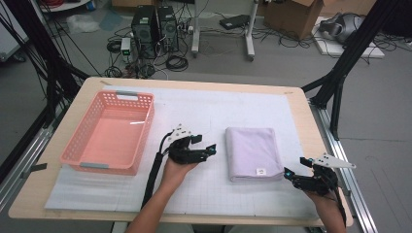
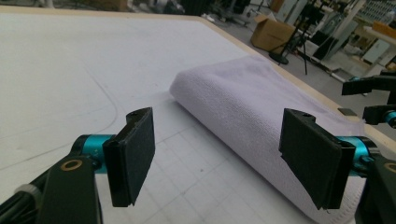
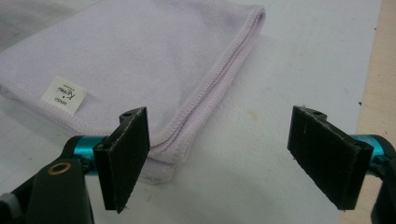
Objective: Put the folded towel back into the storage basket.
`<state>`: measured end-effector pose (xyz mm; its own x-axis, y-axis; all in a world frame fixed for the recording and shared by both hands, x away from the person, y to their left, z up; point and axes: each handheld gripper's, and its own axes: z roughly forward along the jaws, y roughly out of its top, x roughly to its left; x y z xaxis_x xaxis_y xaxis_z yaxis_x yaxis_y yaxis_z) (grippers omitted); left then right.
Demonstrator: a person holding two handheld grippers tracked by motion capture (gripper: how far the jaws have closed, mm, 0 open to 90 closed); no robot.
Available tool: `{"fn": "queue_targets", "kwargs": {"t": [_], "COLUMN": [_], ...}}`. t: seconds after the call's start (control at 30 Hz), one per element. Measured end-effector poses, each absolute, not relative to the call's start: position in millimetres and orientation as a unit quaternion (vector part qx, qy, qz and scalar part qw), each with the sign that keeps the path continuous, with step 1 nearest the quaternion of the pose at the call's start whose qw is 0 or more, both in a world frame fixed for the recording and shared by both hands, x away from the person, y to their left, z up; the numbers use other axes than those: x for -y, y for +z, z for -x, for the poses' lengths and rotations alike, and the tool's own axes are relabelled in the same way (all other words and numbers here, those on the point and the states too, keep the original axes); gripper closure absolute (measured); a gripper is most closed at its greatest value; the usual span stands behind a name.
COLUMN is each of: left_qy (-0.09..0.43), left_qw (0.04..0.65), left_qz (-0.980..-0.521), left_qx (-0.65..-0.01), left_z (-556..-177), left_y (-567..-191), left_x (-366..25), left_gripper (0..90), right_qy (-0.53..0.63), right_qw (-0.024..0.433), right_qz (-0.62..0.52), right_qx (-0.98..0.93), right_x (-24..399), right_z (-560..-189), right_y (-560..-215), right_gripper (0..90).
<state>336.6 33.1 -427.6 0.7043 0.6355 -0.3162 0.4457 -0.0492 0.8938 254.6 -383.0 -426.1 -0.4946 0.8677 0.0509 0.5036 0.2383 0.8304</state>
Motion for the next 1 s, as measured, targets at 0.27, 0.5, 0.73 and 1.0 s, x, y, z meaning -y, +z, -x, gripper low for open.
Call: {"fn": "queue_targets", "kwargs": {"t": [0.27, 0.5, 0.73, 1.0], "left_qy": [0.05, 0.024, 0.018, -0.009], "left_qw": [0.553, 0.533, 0.492, 0.484], "left_qz": [-0.737, -0.74, -0.753, -0.758], "left_qx": [-0.385, -0.409, -0.438, -0.438], "left_z": [-354, -360, -362, -359], "left_y": [-436, -449, -453, -452], "left_x": [9, 35, 40, 47], "left_gripper": [27.9, 25.8, 26.3, 27.0], "right_qy": [0.418, 0.418, 0.419, 0.418], "right_qw": [0.216, 0.218, 0.215, 0.214], "right_qz": [-0.453, -0.45, -0.451, -0.45], "right_qx": [-0.757, -0.758, -0.758, -0.759], "right_x": [383, 382, 382, 380], "right_z": [-255, -256, -256, -256], "right_y": [-426, -427, -427, -427], "right_gripper": [20.0, 20.0, 20.0, 20.0]}}
